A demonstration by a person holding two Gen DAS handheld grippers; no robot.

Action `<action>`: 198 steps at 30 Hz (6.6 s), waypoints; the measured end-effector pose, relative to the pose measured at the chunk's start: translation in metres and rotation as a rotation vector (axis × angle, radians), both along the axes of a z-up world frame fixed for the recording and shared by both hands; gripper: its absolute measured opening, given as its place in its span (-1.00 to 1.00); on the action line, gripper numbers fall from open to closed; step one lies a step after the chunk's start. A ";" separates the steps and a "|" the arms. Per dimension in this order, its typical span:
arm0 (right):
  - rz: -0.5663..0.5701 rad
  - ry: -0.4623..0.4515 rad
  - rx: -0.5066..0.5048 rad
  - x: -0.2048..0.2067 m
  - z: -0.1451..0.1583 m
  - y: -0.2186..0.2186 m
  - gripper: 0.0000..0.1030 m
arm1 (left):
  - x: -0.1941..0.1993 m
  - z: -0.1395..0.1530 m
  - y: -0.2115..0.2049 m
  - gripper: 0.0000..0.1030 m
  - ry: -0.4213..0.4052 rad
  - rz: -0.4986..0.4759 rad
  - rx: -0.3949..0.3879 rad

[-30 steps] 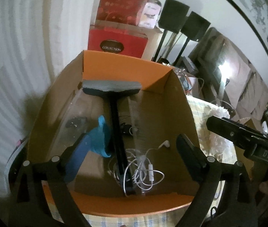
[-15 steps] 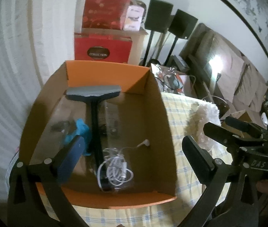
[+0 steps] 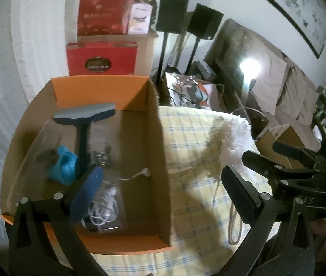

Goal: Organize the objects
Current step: 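Withdraw the left gripper and move it to the white duster handle, then grasp the white duster handle with the left gripper and lift it, then carry the white duster with the left gripper over the orange box, then lower the duster into the orange box and open the left gripper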

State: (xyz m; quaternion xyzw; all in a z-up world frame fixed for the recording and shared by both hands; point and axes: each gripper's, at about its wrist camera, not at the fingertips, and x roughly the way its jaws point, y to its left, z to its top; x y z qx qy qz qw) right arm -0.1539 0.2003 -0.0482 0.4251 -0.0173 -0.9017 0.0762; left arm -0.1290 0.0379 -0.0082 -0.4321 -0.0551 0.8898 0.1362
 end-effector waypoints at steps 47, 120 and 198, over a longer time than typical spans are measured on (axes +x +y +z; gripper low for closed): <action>-0.122 -0.218 -0.108 -0.045 -0.089 0.116 0.61 | 0.023 -0.099 0.149 0.62 -0.154 -0.281 -0.014; 0.247 -0.122 -0.404 -0.075 0.014 -0.082 -0.34 | 0.025 -0.004 -0.018 -0.78 0.027 -0.226 -0.077; 0.194 0.021 -0.025 -0.027 0.016 -0.083 0.65 | 0.004 -0.007 -0.107 0.87 0.084 -0.040 -0.045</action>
